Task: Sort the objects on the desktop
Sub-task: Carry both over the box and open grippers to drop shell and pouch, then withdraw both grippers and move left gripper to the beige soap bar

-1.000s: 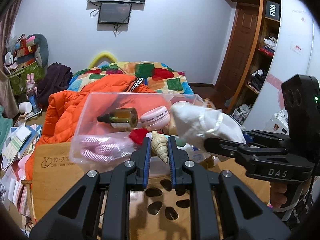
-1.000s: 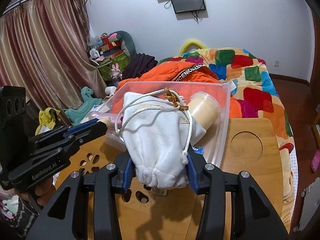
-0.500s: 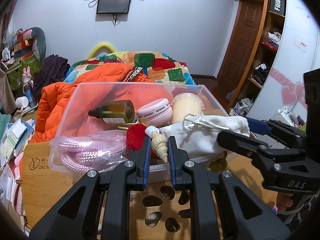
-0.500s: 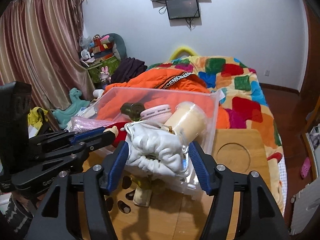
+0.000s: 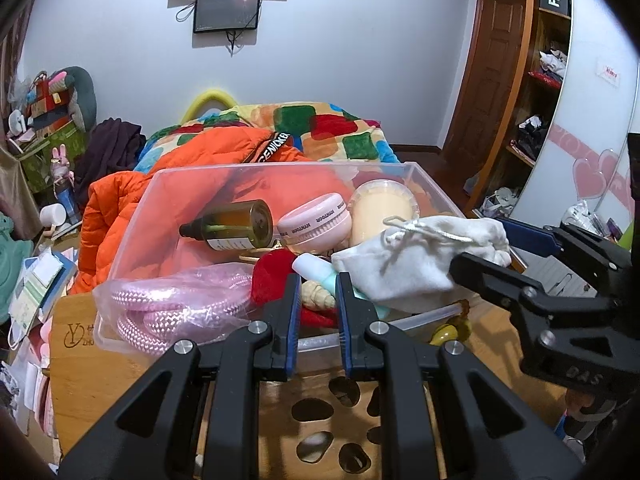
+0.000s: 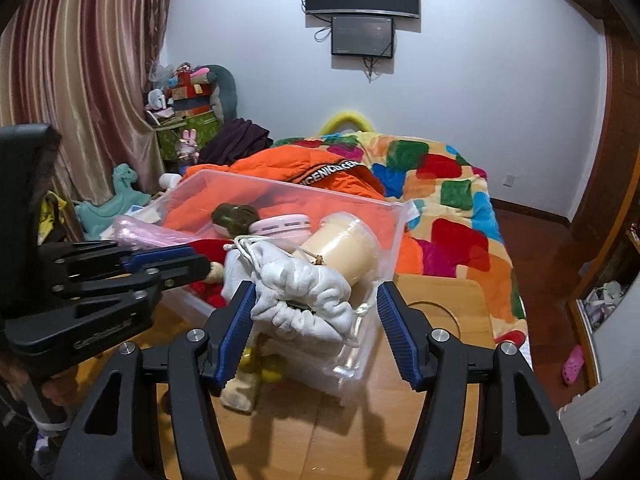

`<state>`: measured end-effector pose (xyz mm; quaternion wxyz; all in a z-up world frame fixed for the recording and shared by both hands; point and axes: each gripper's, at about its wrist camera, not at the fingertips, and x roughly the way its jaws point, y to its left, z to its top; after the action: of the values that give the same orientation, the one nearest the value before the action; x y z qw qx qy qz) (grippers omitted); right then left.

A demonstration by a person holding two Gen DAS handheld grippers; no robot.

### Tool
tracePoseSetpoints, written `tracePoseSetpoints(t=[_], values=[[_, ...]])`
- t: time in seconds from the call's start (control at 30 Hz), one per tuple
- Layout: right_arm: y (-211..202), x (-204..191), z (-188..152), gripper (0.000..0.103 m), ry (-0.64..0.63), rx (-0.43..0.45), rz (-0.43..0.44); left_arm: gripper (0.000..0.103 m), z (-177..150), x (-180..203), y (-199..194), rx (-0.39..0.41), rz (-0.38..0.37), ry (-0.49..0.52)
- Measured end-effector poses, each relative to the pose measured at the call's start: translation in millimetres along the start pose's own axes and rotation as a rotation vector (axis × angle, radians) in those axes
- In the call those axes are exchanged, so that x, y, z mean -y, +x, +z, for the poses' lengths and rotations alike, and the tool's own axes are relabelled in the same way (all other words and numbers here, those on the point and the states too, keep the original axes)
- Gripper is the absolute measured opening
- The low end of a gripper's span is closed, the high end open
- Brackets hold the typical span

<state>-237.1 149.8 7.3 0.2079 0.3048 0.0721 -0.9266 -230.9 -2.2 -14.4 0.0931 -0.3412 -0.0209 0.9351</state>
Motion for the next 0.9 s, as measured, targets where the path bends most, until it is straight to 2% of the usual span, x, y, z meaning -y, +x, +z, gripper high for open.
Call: tracePoseSetpoints(t=[0.13,0.47,0.63,0.9], values=[[1,3,-1,0.057,0.011,-0.01,0.006,0.016,1,-1,-2,-0.007,-0.007,-0.01],[-45,7,2,0.058,0.04,0.082,0.012,0.016,-3,4,-37,0.039,-0.041,-0.014],[-62,5,-7,0.066,0.045,0.096,0.014,0.024,-14,12,-49,0.046,-0.044,0.002],[-65,2,-33,0.066,0.064,0.06,0.037,0.029,-40,30,-39,-0.021,-0.062,0.014]])
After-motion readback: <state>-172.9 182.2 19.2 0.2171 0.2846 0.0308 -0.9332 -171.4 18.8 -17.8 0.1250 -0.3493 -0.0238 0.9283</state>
